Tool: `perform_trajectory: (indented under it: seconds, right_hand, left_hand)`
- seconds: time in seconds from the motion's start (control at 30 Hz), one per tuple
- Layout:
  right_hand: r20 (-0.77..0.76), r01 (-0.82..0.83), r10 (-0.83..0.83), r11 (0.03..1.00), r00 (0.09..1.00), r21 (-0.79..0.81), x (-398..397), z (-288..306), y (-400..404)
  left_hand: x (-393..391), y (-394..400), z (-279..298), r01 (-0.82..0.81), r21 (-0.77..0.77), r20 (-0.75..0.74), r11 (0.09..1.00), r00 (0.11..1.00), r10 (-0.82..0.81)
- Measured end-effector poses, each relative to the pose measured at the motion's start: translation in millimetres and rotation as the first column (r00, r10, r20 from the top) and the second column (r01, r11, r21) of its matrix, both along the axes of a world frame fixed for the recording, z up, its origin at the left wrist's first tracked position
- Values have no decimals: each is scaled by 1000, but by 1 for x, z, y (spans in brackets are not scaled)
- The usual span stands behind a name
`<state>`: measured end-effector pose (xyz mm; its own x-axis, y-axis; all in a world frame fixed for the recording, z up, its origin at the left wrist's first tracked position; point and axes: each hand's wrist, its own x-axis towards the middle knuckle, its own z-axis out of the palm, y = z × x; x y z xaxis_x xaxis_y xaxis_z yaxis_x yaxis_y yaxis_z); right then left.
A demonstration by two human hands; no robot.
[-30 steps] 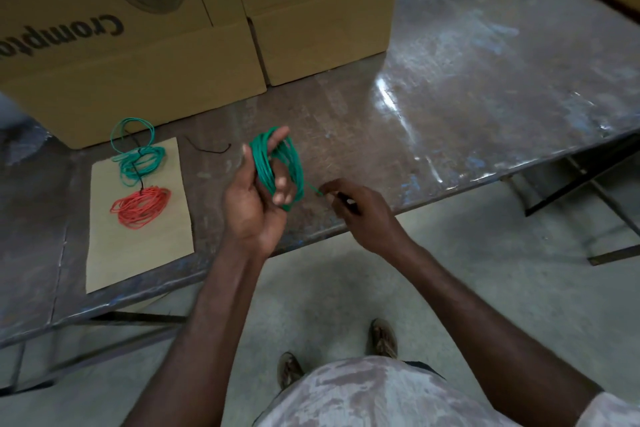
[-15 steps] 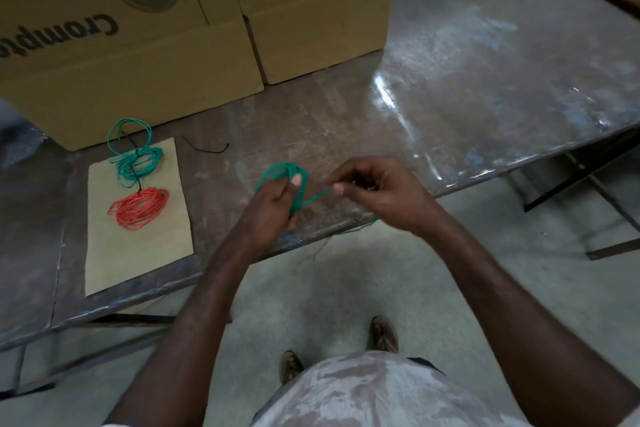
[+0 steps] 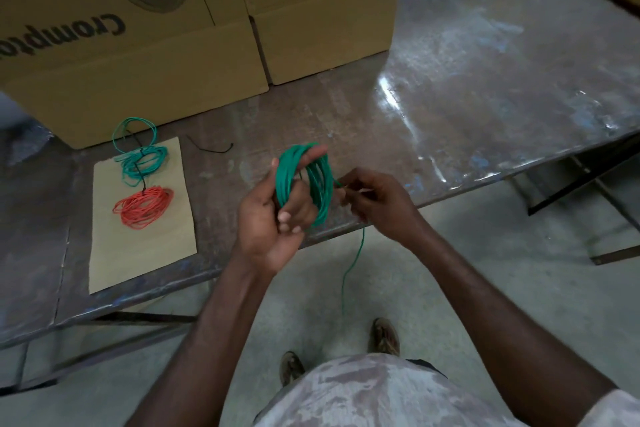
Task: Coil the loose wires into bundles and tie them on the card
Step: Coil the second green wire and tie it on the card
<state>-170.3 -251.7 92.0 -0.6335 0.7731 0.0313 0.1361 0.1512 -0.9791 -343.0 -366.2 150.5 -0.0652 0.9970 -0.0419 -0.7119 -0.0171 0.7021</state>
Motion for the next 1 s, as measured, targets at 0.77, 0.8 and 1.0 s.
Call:
perform_trajectory:
  seconds: [0.77, 0.8, 1.0]
  right_hand:
    - [168, -1, -80, 902, 983, 432, 17, 73, 24]
    - [149, 23, -94, 908, 984, 418, 16, 68, 27]
    - [102, 127, -157, 958, 982, 256, 8, 38, 28]
  left_hand:
    - [1, 5, -21, -43, -356, -595, 934, 781, -191]
    - [4, 3, -17, 61, -341, -445, 938, 869, -218]
    - [4, 3, 15, 142, -78, -110, 987, 983, -150]
